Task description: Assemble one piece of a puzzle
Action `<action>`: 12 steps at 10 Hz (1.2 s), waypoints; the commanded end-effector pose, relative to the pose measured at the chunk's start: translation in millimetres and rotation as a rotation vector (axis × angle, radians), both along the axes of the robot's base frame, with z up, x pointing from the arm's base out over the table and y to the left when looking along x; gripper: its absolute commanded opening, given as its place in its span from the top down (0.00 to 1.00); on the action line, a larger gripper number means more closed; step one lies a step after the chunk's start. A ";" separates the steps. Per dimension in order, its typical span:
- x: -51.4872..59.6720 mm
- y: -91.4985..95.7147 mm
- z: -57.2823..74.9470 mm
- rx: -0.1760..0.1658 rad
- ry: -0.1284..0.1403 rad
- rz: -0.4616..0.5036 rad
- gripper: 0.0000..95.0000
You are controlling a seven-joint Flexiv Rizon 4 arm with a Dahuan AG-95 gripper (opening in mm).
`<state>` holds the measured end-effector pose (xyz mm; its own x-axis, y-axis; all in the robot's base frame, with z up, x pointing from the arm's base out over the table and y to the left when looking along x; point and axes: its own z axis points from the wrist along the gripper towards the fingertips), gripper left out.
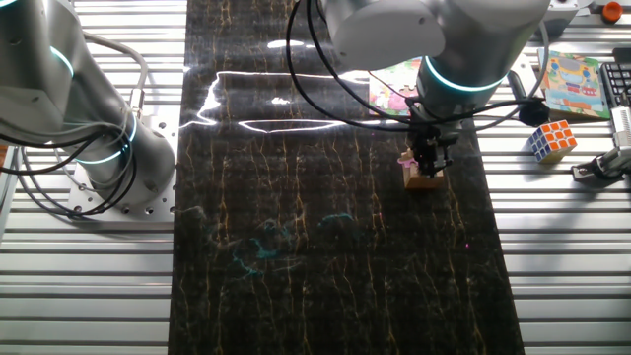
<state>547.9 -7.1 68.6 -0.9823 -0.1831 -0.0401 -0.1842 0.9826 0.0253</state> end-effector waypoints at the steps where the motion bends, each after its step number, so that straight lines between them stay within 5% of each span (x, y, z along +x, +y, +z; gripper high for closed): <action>1: -0.3 0.0 -0.8 -0.003 0.000 0.001 0.60; 7: -0.6 0.4 -2.5 -0.012 0.000 0.003 0.60; 8: -0.6 0.4 -2.5 -0.012 0.000 0.003 0.80; 11: -0.5 0.3 -2.2 -0.023 -0.001 0.001 0.80; 12: -0.5 0.3 -2.2 -0.022 -0.001 -0.002 1.00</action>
<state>547.4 -6.5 67.1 -0.9829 -0.1805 -0.0373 -0.1807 0.9835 0.0013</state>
